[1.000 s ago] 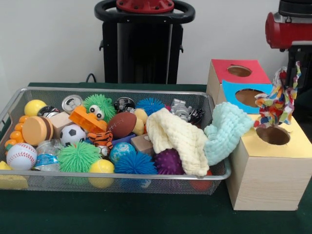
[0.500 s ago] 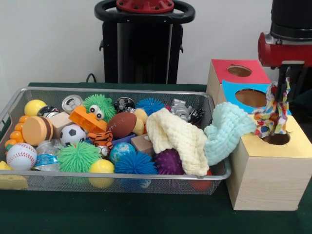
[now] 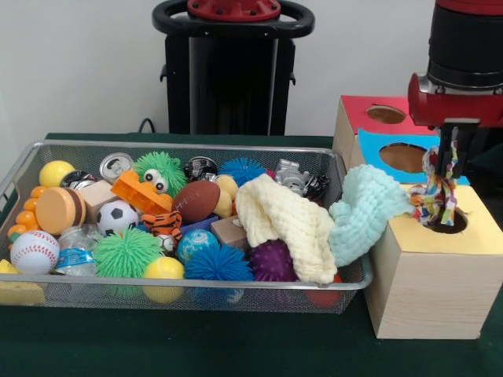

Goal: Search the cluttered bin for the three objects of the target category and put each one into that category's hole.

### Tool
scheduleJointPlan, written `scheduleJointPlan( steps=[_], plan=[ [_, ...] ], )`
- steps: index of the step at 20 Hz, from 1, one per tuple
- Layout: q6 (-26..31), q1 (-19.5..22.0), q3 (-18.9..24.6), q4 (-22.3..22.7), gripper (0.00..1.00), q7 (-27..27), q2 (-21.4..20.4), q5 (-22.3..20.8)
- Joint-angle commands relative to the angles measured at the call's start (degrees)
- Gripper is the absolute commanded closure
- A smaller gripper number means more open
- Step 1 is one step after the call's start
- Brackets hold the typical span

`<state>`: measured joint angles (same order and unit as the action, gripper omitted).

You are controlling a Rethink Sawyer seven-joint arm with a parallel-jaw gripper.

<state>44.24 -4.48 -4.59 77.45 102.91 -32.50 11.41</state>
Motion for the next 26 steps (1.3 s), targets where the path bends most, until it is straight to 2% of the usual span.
scheduleJointPlan(
  steps=[1,6,11,16,26],
  plan=[
    [-6.4,1.4,2.1,3.9,1.00,12.8,3.4,1.8],
    [-13.5,0.4,0.7,2.8,1.00,14.6,4.4,1.2],
    [-15.3,-0.9,-1.6,0.7,1.00,15.8,6.0,1.3],
    [-14.3,-1.3,-2.2,1.4,1.00,15.2,6.2,2.1],
    [-5.5,-0.4,-0.9,2.1,1.00,12.6,6.5,3.2]
  ],
)
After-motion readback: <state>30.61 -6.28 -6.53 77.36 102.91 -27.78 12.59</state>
